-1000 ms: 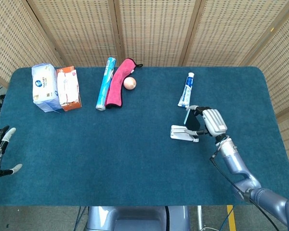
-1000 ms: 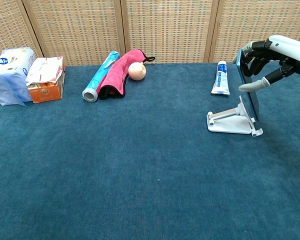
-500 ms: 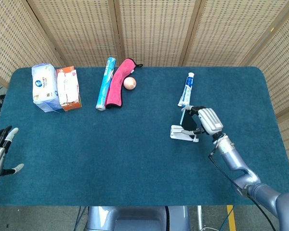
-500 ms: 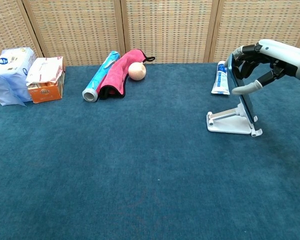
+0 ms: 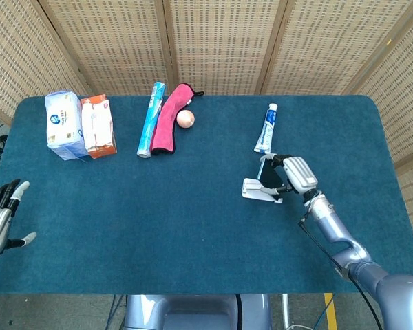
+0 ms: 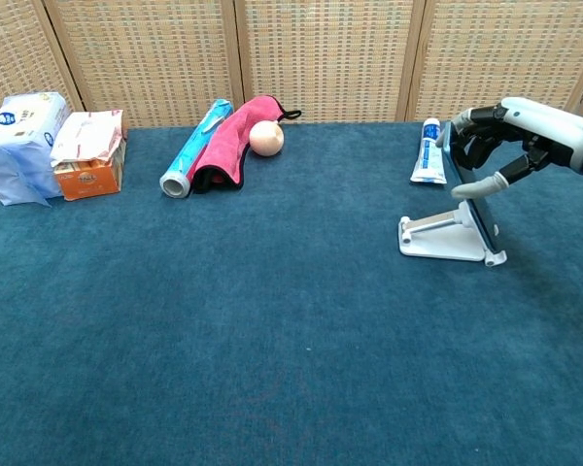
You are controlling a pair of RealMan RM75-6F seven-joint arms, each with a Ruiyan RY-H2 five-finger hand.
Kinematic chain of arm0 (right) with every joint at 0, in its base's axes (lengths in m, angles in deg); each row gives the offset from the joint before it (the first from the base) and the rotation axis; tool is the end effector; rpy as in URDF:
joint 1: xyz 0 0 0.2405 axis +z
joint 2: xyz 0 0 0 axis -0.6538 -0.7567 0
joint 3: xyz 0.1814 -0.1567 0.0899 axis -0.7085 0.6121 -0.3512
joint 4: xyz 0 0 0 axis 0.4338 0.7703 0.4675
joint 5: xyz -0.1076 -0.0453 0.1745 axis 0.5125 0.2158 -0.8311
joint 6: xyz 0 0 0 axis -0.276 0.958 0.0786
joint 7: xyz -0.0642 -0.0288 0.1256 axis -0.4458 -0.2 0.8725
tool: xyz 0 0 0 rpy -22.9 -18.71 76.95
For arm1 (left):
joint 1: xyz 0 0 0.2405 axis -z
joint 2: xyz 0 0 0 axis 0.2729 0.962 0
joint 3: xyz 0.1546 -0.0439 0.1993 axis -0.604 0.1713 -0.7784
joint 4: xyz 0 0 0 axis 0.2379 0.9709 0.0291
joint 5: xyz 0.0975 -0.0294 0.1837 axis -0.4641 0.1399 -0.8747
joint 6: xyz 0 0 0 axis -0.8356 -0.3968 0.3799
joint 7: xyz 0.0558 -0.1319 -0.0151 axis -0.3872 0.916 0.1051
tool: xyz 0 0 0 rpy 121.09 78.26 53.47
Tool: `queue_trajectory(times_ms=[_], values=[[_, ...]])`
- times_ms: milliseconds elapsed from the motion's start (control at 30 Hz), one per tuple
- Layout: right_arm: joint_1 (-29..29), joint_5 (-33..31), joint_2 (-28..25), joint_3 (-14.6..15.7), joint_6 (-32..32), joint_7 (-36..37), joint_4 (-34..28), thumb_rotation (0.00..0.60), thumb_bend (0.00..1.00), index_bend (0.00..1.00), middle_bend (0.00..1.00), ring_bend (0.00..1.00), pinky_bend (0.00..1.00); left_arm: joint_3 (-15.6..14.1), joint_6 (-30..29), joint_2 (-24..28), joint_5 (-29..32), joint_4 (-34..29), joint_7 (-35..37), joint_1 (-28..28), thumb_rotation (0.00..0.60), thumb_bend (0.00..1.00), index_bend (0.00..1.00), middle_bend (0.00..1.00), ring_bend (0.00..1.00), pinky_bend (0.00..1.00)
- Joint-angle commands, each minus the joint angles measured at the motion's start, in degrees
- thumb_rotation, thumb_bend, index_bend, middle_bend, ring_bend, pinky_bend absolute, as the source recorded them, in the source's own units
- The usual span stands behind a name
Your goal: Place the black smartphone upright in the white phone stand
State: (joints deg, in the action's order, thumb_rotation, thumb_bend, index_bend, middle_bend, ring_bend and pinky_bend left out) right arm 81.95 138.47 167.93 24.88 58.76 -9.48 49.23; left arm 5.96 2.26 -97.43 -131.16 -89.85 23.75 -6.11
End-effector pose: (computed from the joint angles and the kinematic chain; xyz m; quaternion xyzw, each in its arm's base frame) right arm -0.2432 -0.4018 0.0188 0.6357 -0.4622 0.5197 0.3350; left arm -0.3063 0.2040 0.1642 -0.6179 -0.4125 -0.3042 0.5962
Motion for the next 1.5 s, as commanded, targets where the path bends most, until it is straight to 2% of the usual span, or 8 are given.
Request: queue_trajectory(times_ms=[33,433,500,567,633,967,1300,1500], values=[[-0.25,0.07,0.63,0.27,0.43,0.88,0.86,0.600,0.36,0.53,0.55,0.45,0.37,-0.01,0.03,-0.08,0.06,-0.01,-0.20,0.06,0.600,0.05,0.00,0.00,0.00,0.00],[-0.85,0.63,3.05,1.28,2.18,1.78,4.24,0.600,0.36,0.51,0.51,0.45,0.37,-0.06,-0.13,-0.33,0.35,-0.33,-1.05,0.16,0.600,0.05,0.00,0.00,0.00,0.00],[-0.87,0.72,3.18,1.43,2.26,1.70,4.57,0.600,0.34,0.38,0.38,0.38,0.36,-0.04,-0.12,-0.31,0.41,-0.32,-1.06,0.18,0.600,0.05,0.00,0.00,0.00,0.00],[-0.87,1.34,3.13,2.18,2.22,1.82,4.91,0.600,0.24,0.12,0.17,0.21,0.31,-0.05,-0.08,-0.28,0.41,-0.34,-1.00,0.22,0.600,0.05,0.00,0.00,0.00,0.00],[-0.84,1.68,2.93,2.61,2.06,2.56,4.72,0.600,0.17,0.01,0.04,0.08,0.22,-0.06,-0.10,-0.24,0.40,-0.33,-0.94,0.21,0.600,0.05,0.00,0.00,0.00,0.00],[-0.96,2.13,1.39,2.59,4.59,3.84,3.06,0.600,0.10,0.00,0.00,0.00,0.11,-0.21,-0.06,-0.10,0.18,-0.30,-0.66,0.24,0.600,0.06,0.00,0.00,0.00,0.00],[-5.25,2.32,-8.58,2.96,11.37,-4.26,-9.02,0.600,0.05,0.00,0.00,0.00,0.03,-0.23,-1.07,0.43,-0.56,-0.32,0.70,-0.20,0.600,0.05,0.00,0.00,0.00,0.00],[-14.31,-1.84,-20.36,3.63,17.12,-23.71,-25.91,0.600,0.05,0.00,0.00,0.00,0.00,0.47,-5.25,-0.90,-1.70,0.78,0.47,-1.46,0.600,0.05,0.00,0.00,0.00,0.00]])
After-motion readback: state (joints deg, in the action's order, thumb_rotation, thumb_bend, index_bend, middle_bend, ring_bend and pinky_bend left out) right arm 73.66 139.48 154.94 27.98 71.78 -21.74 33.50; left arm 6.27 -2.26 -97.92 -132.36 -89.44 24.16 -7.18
